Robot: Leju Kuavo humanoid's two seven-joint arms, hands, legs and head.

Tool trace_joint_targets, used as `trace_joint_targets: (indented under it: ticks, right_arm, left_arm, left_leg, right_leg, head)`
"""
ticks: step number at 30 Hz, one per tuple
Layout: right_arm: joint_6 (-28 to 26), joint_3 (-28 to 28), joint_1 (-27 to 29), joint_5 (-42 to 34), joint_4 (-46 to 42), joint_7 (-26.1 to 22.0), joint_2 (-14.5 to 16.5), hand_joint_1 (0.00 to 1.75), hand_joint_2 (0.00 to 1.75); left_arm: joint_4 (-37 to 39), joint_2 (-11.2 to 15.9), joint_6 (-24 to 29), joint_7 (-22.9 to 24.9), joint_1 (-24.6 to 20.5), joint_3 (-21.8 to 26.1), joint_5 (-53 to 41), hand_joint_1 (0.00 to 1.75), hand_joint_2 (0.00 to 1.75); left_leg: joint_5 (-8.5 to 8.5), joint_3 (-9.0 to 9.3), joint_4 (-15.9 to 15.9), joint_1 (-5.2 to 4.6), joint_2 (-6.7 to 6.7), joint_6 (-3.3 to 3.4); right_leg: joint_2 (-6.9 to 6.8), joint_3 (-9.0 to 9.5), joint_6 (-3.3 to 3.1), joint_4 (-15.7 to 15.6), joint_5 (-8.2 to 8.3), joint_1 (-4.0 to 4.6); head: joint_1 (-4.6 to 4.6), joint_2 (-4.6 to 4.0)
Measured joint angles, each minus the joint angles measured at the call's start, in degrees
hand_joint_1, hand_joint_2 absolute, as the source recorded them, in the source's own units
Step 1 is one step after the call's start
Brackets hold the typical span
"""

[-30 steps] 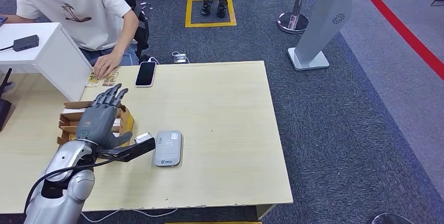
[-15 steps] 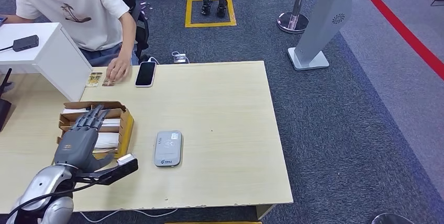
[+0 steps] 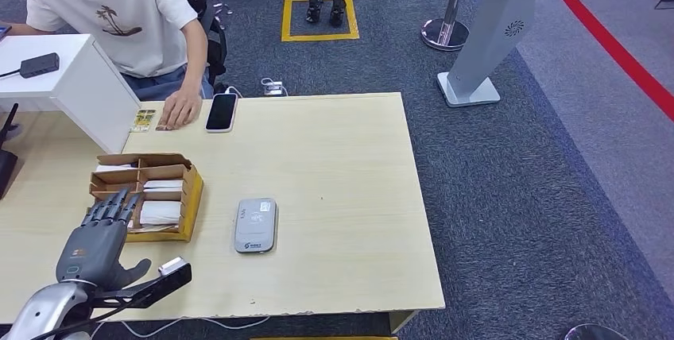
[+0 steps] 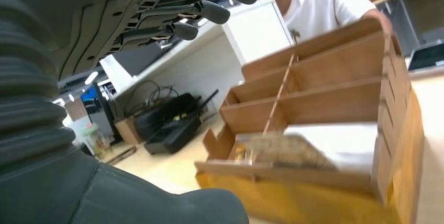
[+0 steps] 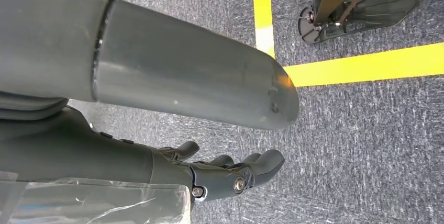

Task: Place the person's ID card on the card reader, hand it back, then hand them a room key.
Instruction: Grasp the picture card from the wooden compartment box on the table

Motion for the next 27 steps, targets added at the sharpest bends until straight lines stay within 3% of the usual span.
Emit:
trace_joint_targets:
  ticks: [6,10,17,27]
  right_arm:
    - [0.1,0.0,0.0,2.8,0.0,-0.1,-0.3,0.00,0.00]
    - [0.1,0.0,-0.1,4.0,0.0,-0.1,-0.6,0.00,0.00]
    - [0.2,0.0,-0.2,5.1,0.0,0.1,-0.7,0.00,0.00]
    - [0.7,0.0,-0.3,6.9,-0.1,0.7,-0.7,0.00,0.00]
  left_arm:
    - [0.4,1.6,-5.2,-0.8,1.7,5.3,9.3,0.00,1.75]
    - [1.7,2.7,-6.6,-1.1,1.3,8.1,10.4,0.00,1.75]
    - [4.2,3.1,-7.1,-1.2,-0.7,8.9,10.7,0.00,1.75]
    - [10.8,3.1,-7.2,-1.3,-7.6,8.5,10.8,0.00,1.75]
  left_leg:
    - [-0.01,0.01,0.0,0.01,0.01,-0.01]
    - [0.00,0.01,0.0,0.01,-0.02,-0.01]
    - [0.00,0.01,0.0,0.00,-0.03,-0.01]
    - [0.00,0.05,0.0,0.01,0.01,-0.01]
  right_leg:
    - [0.01,-0.01,0.00,0.0,0.00,0.01]
    - [-0.03,0.00,0.00,0.0,0.00,0.01]
    - [-0.03,0.01,0.00,0.0,0.01,0.00]
    - [0.03,0.00,-0.01,0.0,0.02,0.01]
  head:
    - [-0.01,0.01]
    - [0.00,0.00]
    - [0.01,0.00]
    - [-0.01,0.00]
